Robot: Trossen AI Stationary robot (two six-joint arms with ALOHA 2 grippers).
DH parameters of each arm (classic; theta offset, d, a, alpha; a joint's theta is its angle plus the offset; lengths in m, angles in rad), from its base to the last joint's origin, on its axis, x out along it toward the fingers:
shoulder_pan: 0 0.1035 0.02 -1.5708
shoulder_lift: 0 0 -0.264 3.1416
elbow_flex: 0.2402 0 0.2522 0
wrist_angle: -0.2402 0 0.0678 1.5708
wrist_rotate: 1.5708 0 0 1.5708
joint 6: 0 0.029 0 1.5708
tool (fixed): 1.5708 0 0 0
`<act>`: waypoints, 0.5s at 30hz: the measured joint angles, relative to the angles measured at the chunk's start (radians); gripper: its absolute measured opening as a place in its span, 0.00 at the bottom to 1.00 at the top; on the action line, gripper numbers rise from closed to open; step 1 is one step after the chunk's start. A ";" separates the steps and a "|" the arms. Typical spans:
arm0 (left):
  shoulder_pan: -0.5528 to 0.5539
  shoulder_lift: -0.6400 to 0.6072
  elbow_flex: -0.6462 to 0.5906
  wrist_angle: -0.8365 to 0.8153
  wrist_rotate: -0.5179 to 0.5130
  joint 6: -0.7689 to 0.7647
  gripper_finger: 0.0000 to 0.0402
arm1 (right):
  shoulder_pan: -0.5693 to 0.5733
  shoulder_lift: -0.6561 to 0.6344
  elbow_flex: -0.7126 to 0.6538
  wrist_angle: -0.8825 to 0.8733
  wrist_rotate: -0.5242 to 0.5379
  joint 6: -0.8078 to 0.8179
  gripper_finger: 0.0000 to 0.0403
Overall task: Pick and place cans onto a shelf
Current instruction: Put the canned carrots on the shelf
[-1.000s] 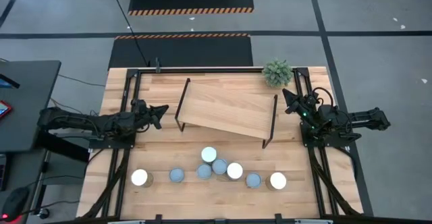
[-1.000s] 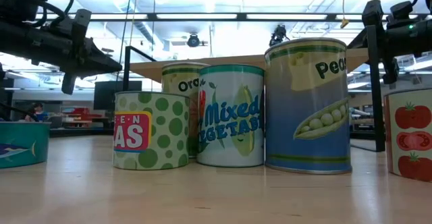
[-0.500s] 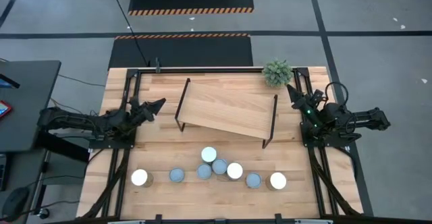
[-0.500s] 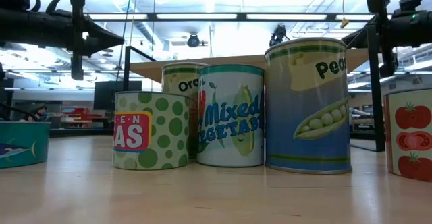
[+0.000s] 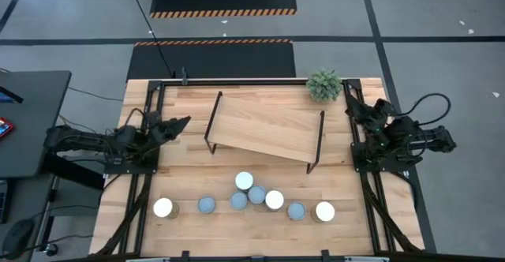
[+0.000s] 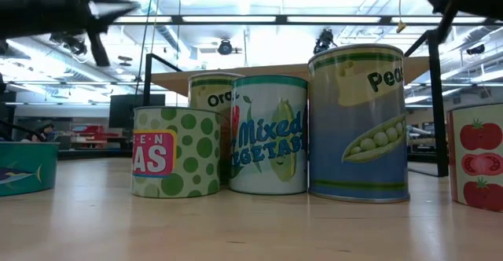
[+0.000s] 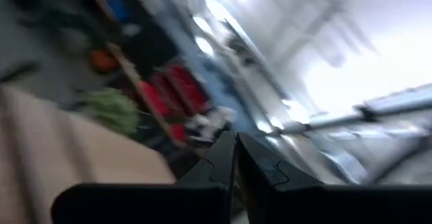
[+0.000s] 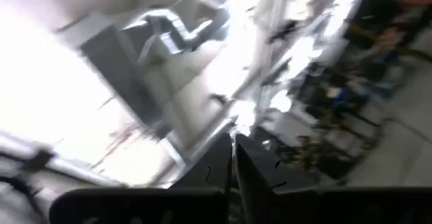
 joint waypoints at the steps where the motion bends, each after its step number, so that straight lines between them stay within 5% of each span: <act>1: 0.000 0.000 0.000 0.021 0.042 0.002 0.06 | 0.000 0.003 0.010 -0.021 -0.030 -0.001 0.06; 7: 0.000 0.001 0.008 0.049 0.198 -0.022 0.06 | 0.035 0.056 0.131 -0.326 -0.102 0.125 0.06; 15: 0.000 0.000 0.120 -0.104 0.225 0.067 0.18 | 0.117 0.310 0.414 -0.632 -0.102 0.169 0.03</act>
